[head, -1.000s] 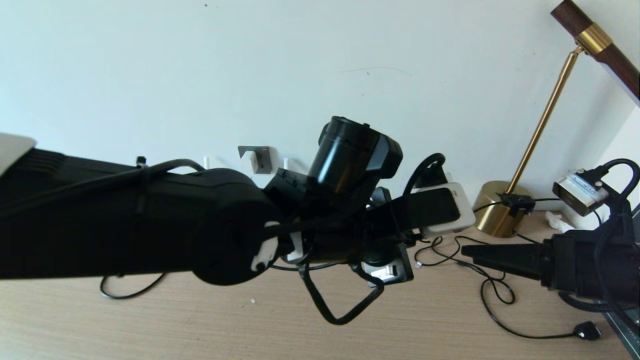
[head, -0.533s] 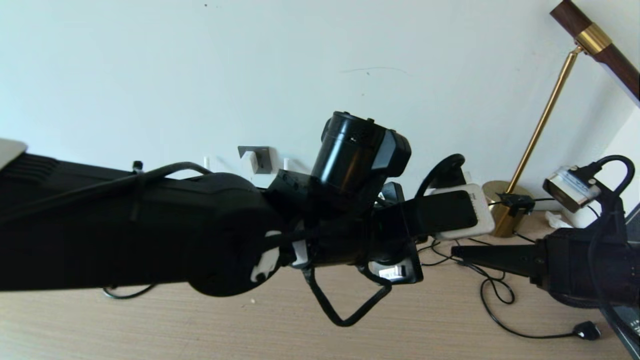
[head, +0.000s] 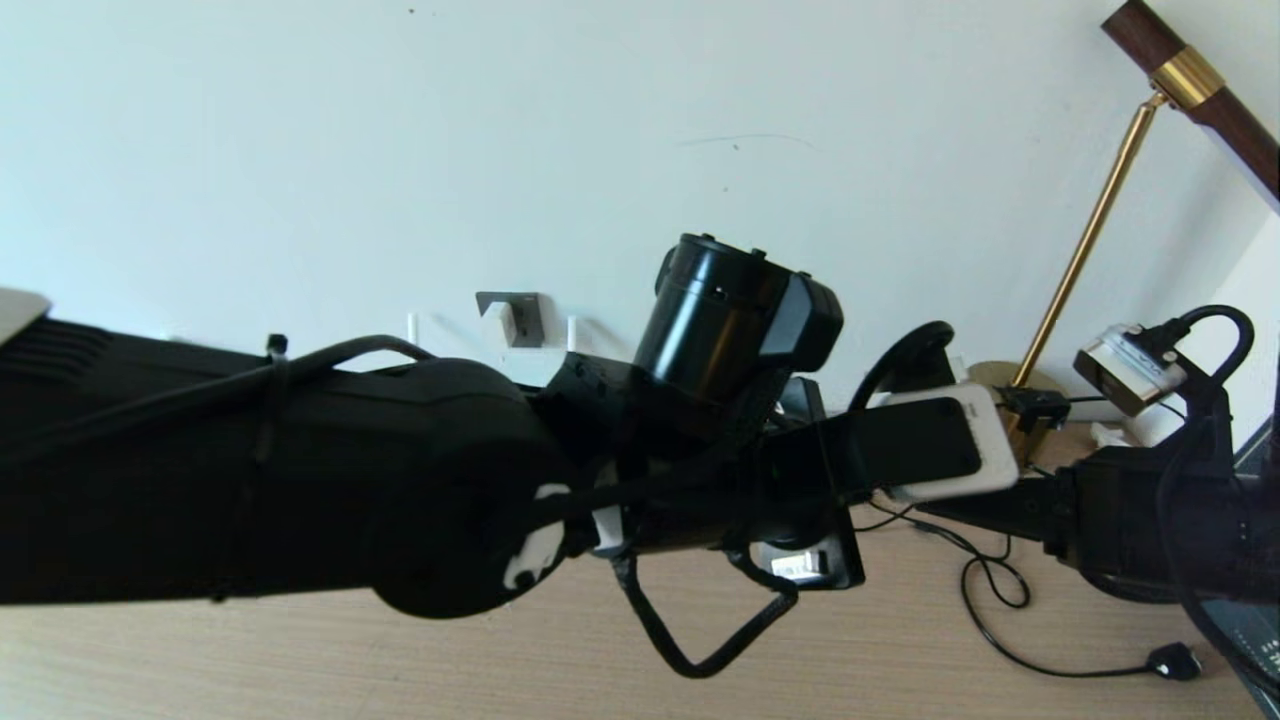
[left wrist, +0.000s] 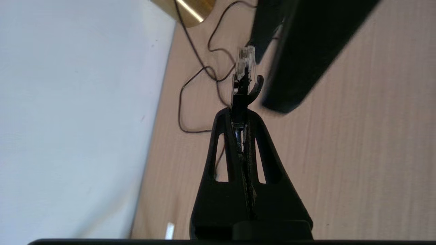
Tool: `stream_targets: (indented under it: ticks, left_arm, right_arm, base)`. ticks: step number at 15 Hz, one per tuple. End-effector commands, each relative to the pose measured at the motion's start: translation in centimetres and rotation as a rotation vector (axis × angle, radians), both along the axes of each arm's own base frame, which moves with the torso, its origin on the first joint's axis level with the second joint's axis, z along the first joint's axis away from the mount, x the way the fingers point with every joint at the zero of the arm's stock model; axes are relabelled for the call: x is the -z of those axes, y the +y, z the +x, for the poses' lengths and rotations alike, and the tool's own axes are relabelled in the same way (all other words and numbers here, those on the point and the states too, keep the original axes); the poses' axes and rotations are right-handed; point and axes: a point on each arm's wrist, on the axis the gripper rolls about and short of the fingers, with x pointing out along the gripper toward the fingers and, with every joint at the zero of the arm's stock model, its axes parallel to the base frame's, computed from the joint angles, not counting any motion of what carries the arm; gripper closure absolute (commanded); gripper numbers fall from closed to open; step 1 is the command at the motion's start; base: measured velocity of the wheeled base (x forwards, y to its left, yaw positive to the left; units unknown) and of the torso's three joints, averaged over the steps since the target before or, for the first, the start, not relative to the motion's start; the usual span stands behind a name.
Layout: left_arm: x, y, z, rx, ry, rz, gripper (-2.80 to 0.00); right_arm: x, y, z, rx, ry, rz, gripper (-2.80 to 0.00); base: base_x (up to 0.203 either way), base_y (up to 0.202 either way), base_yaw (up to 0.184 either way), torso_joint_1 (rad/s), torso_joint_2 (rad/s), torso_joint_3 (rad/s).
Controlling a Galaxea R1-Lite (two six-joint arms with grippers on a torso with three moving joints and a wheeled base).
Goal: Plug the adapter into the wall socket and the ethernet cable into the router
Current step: Hand it to the other hand
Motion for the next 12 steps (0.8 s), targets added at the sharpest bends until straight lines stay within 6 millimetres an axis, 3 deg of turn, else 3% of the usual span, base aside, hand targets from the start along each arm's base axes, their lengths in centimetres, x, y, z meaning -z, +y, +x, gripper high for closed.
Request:
stream_targets:
  ticks: [1,7,8,12]
  left_arm:
    - [-0.09,-0.11,-0.42,0.013,-0.003,0.000,0.00]
    - [0.04,-0.18,-0.53,0.017,-0.002,-0.003,0.00]
    - [0.10,-0.21,-0.51,0.017,-0.001,-0.001,0.00]
    - [0.15,-0.30,-0.58,0.020,0.000,-0.002,0.00]
  right_arm:
    - [0.13,0.07,0.15,-0.004,0.007,0.001,-2.80]
    - [0.07,0.07,0.14,-0.004,0.004,0.002,-2.80]
    - [0.02,0.07,0.14,-0.005,0.001,0.002,0.00]
    - [-0.10,0.09,0.19,-0.005,-0.001,0.005,0.00]
  base:
    - [0.000,0.000,0.000,0.000,0.00,0.000]
    - [0.000,0.000,0.000,0.000,0.00,0.000]
    - [0.000,0.000,0.000,0.000,0.00,0.000]
    - [0.000,0.000,0.000,0.000,0.00,0.000]
